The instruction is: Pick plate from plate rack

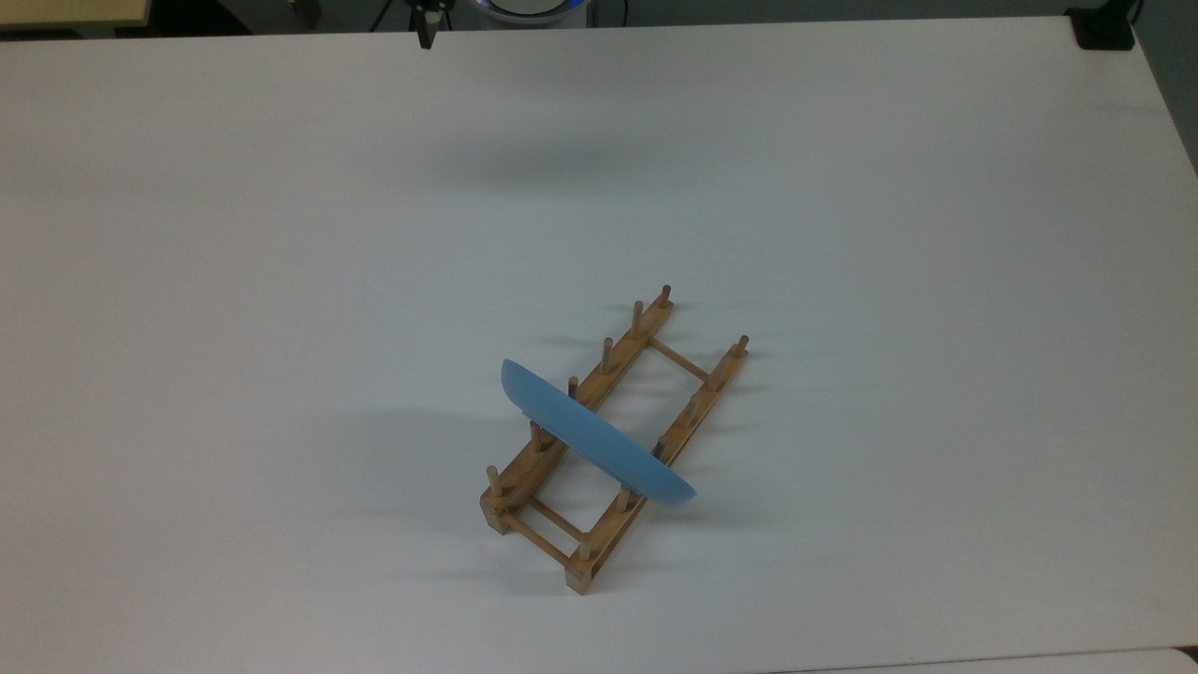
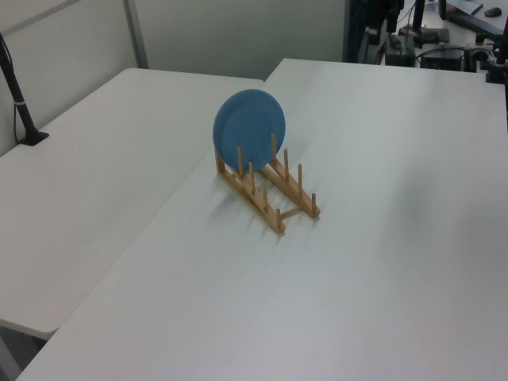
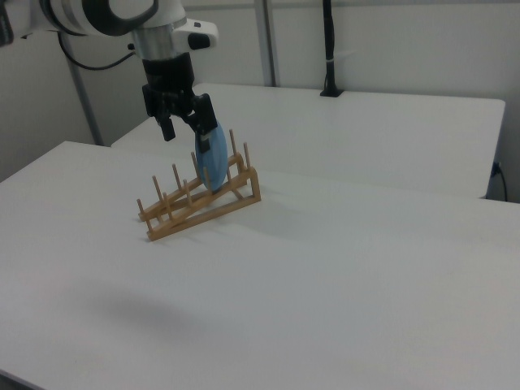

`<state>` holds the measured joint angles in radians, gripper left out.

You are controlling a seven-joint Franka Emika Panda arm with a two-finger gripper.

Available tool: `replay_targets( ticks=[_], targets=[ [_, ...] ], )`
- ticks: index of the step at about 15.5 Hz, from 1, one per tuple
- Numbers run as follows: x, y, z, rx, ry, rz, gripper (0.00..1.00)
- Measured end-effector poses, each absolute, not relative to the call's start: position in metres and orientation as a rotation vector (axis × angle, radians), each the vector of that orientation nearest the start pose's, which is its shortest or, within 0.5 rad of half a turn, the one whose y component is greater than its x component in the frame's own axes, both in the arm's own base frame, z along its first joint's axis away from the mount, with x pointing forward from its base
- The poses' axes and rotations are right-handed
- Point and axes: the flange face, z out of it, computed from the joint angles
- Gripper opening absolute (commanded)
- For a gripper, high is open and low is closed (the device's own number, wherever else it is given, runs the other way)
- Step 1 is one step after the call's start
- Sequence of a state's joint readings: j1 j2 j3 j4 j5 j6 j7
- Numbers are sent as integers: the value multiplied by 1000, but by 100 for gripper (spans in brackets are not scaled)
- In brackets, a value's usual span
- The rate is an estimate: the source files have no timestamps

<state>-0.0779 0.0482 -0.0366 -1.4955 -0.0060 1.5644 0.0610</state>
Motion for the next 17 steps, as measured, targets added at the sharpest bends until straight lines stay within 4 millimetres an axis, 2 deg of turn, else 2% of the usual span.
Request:
replay_targets(
  ticks=[2, 6, 17],
  targets=[
    [563, -66, 626, -3111, 257, -9, 100],
    [560, -92, 632, -3051, 267, -39, 100],
    [560, -92, 636, -3053, 254, -52, 100]
  ],
)
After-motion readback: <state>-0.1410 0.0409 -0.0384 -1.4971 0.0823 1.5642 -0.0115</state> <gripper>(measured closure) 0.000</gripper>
